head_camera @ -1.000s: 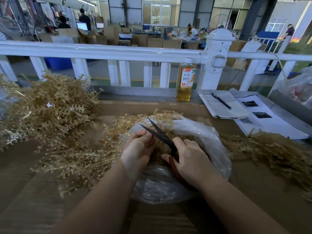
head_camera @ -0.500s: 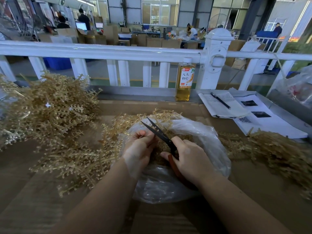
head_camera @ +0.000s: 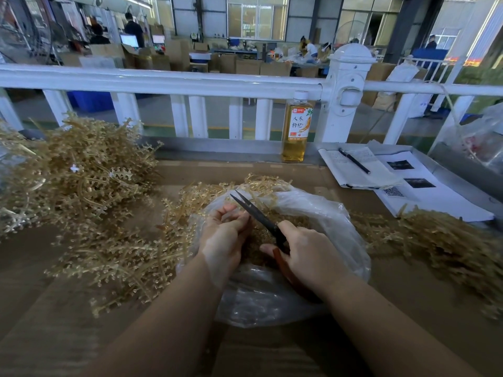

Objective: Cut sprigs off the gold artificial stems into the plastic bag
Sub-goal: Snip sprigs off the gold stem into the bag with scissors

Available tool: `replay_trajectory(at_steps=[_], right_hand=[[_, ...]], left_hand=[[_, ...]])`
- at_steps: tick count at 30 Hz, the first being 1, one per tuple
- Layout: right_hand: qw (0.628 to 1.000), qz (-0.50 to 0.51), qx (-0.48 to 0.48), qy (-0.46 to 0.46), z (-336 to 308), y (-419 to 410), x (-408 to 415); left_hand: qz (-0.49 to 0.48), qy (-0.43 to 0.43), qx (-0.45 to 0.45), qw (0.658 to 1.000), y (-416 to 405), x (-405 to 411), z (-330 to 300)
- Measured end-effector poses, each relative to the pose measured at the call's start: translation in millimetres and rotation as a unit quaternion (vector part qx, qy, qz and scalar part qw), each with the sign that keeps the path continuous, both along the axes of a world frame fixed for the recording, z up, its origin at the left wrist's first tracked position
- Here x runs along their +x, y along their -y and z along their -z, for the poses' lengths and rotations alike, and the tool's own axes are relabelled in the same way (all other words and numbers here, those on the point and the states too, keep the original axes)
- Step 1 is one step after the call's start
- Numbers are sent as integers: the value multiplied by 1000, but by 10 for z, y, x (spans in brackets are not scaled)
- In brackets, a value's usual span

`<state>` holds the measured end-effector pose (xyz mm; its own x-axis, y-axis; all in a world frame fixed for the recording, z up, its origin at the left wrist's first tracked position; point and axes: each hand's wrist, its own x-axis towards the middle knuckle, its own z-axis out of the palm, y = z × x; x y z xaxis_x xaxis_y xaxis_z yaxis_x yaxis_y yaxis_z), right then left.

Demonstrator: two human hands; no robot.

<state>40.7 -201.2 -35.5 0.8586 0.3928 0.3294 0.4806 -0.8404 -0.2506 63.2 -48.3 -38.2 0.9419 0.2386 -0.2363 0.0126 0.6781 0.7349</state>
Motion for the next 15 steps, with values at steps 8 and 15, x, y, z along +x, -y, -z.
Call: replay_trajectory(at_steps=[8,15], right_hand=[[999,6,50,-11,-28,23,-7],[997,21,71,-38,-62,-9,-15]], left_hand=[[31,40,29,998,-2,-32,2],[79,32,20,996,-49,-46,-13]])
